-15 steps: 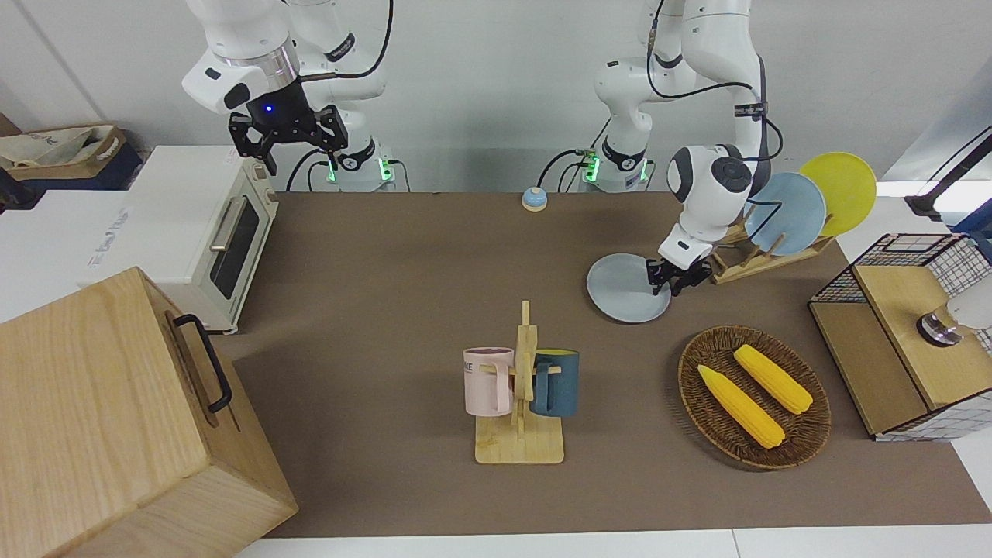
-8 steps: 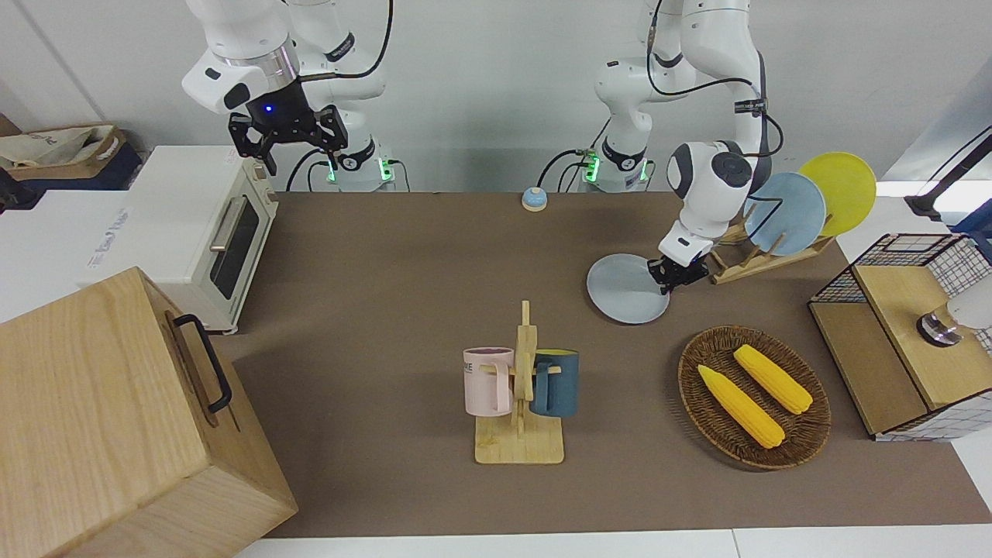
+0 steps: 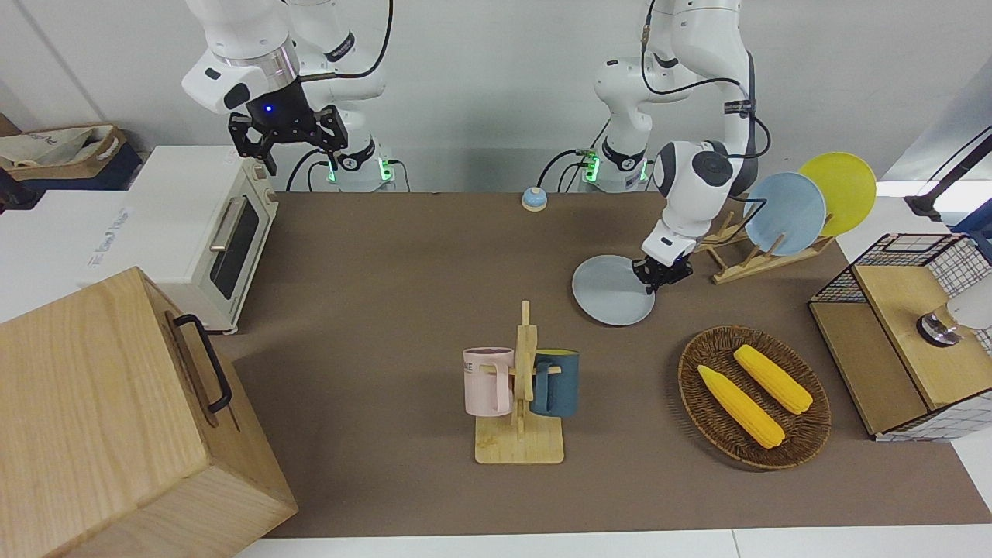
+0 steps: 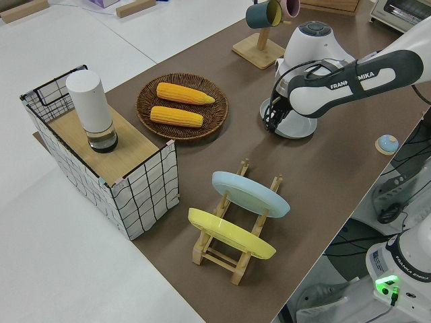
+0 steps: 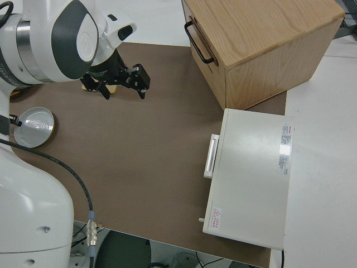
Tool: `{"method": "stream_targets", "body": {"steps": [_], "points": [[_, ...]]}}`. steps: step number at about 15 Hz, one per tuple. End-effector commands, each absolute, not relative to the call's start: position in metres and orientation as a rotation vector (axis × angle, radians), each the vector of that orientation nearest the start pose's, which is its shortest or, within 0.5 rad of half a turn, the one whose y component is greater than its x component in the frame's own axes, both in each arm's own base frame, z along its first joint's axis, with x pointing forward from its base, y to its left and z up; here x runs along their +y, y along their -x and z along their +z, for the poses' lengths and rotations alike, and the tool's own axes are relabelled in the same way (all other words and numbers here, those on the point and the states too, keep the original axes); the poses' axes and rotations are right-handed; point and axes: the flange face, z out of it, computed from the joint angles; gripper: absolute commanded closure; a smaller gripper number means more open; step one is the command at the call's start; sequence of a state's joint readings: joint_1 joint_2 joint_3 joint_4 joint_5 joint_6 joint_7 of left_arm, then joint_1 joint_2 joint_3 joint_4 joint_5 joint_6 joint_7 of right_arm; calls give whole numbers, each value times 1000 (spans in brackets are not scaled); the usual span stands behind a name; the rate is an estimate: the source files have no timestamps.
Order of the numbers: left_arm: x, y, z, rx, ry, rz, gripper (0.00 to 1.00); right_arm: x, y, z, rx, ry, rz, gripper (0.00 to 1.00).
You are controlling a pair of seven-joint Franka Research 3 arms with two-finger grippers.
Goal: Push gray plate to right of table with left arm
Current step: 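Push the gray plate with the left gripper across the table toward the toaster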
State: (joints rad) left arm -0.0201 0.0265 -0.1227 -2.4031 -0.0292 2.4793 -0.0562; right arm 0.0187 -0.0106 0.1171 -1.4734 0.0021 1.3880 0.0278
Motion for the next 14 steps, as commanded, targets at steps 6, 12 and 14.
{"method": "stream_targets", "body": {"steps": [6, 12, 14], "points": [[-161, -463, 301, -36, 3175, -51, 1000, 71, -524, 664, -164, 3131, 121, 17], [-259, -415, 295, -231, 3149, -30, 1000, 71, -524, 664, -162, 3131, 121, 17], [-287, -396, 294, -284, 3137, -25, 1000, 70, -524, 664, -161, 3131, 121, 17]]}}
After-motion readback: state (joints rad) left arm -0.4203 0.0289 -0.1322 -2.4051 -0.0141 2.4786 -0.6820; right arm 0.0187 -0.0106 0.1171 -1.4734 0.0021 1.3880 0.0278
